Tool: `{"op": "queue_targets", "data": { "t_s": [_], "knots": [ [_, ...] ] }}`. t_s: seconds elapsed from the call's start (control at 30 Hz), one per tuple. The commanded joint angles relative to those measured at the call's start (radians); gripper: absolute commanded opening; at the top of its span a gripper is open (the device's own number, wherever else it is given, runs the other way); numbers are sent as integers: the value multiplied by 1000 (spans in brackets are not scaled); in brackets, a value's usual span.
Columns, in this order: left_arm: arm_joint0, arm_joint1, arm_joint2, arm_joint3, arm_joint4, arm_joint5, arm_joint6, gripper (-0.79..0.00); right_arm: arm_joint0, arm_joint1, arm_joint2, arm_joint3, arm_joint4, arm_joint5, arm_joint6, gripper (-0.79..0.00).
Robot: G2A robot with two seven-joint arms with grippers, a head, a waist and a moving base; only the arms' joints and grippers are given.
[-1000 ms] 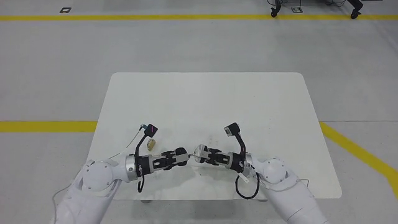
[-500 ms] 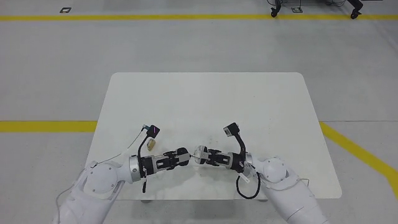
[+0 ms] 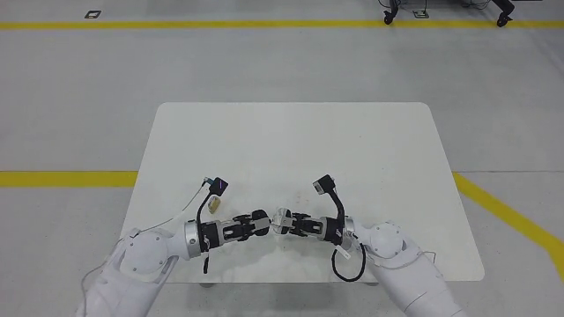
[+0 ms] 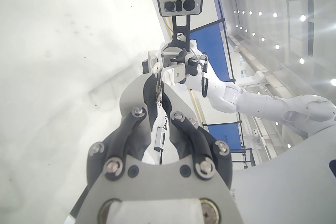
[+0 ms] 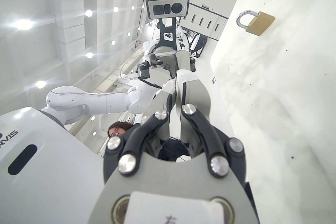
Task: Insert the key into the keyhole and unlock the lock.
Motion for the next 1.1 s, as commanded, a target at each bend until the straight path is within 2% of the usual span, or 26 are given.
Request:
{"op": "queue_targets", "data": {
  "t_s": [0.0, 0.17, 0.2, 0.27, 0.57, 0.87, 1.03, 1.07],
  "knots": [
    [0, 1, 1, -1, 2, 1, 4, -785, 0, 0, 0, 0, -2, 1, 0, -785],
    [3, 4, 3, -5, 19, 1, 17, -785, -5, 1, 6, -8, -5, 1, -6, -779],
    [4, 4, 4, -6, 23, -1, 20, -785, -7, 1, 8, -10, -6, 1, -7, -708],
    [5, 5, 5, -8, 25, 0, 25, -785, -11, 2, 12, -14, -6, 4, -7, -650],
    [6, 9, 7, -12, 36, 8, 39, -785, -20, 8, 25, -37, -6, 25, 14, -699],
    [6, 12, 10, -16, 41, 11, 49, -785, -26, 9, 21, -49, -8, 42, 31, -785],
    [6, 14, 14, -12, 28, 14, 46, -785, -27, 9, 19, -49, -13, 44, 32, -785],
    [4, 14, 15, -11, 22, 17, 37, -585, -27, 9, 20, -48, -13, 43, 31, -785]
  ]
}}
